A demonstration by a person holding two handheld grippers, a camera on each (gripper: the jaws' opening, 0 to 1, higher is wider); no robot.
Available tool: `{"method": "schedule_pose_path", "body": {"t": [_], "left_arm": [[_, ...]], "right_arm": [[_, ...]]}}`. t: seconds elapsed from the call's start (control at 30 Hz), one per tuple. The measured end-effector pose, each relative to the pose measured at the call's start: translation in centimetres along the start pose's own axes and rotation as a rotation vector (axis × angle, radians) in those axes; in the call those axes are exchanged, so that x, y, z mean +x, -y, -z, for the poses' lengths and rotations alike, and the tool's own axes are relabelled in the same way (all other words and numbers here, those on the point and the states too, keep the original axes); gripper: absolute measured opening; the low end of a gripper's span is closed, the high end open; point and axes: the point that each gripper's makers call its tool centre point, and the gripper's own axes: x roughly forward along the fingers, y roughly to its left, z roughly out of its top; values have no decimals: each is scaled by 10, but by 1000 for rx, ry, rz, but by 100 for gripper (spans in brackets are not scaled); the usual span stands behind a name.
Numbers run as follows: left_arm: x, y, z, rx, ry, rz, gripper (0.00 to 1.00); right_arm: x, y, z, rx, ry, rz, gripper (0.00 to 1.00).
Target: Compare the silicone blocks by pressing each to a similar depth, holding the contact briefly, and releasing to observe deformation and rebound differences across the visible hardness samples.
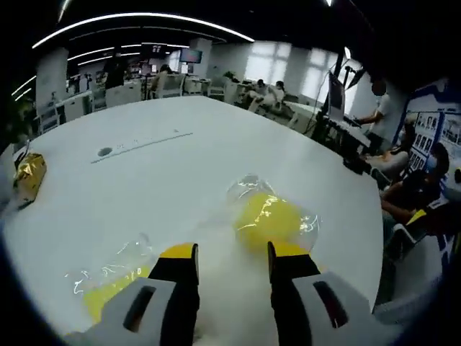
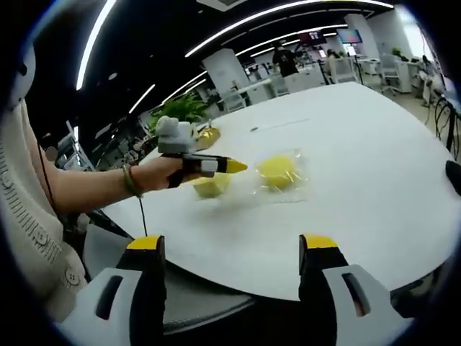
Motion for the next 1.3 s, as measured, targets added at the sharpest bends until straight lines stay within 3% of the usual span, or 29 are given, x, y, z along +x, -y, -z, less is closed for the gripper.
{"method": "schedule_pose_path", "body": {"t": [0.33,0.4,0.6,0.73,0.83,0.93,1.03,1.13,1.2,1.3], "left_arm": [[-62,18,0,25,63,40,45],[-78,22,0,23,94,52,46],[-120,28,6,-1,163,120,55],[-155,30,11,33,227,104,71],[-175,29,22,31,233,99,73],[-194,25,33,2,238,65,72],[-211,10,44,-78,272,35,73],[-222,11,50,-144,303,12,75],[-232,5,57,-171,317,-4,76],[-242,6,64,-226,349,-32,77]], "right_arm": [[12,-16,-22,-85,75,-13,60],[15,-25,-30,-104,115,-49,58],[22,-40,-34,-112,128,-94,60],[23,-51,-37,-138,154,-123,58],[24,-53,-34,-138,142,-135,59],[24,-55,-30,-142,135,-145,60],[23,-53,-27,-132,131,-145,63],[23,-51,-24,-104,119,-149,69],[22,-53,-22,-40,99,-157,75],[21,-55,-25,-38,120,-161,78]]}}
